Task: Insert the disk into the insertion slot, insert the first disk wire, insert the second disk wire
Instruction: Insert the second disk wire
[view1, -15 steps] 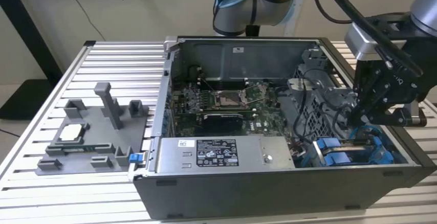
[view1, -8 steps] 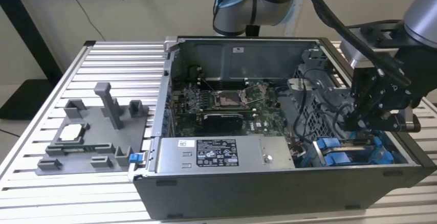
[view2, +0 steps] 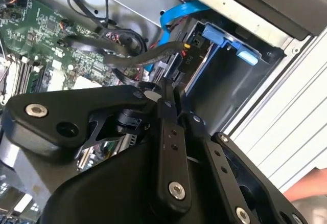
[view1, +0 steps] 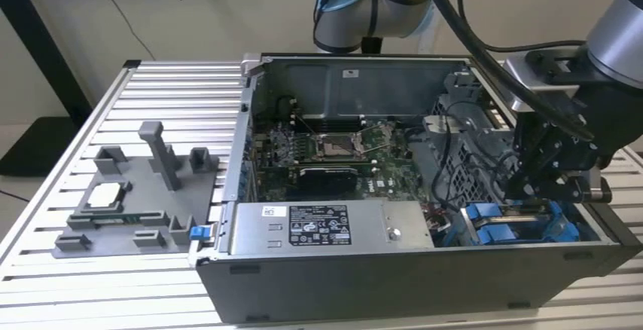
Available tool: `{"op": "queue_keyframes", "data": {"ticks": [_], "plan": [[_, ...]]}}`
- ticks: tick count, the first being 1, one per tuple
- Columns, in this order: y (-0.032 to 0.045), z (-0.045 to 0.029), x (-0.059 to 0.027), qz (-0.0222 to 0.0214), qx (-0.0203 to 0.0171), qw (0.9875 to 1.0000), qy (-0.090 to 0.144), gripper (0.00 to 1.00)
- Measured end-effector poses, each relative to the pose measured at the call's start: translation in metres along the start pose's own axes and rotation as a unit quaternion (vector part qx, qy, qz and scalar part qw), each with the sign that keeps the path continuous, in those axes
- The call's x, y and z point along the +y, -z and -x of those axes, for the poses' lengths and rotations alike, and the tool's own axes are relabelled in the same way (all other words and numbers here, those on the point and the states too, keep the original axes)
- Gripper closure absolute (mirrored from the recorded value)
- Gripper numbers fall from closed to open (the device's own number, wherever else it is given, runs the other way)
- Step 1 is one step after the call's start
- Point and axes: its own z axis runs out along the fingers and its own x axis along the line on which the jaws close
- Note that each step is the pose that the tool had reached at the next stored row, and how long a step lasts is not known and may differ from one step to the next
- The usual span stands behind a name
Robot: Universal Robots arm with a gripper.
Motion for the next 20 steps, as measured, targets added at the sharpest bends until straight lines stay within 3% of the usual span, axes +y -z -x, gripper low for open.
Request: {"op": "queue_keyframes", "data": {"ticks": [20], "plan": [[-0.0042, -0.0054, -0.0072, -0.0002, 0.0001, 1.0000, 0.000, 1.00]]}}
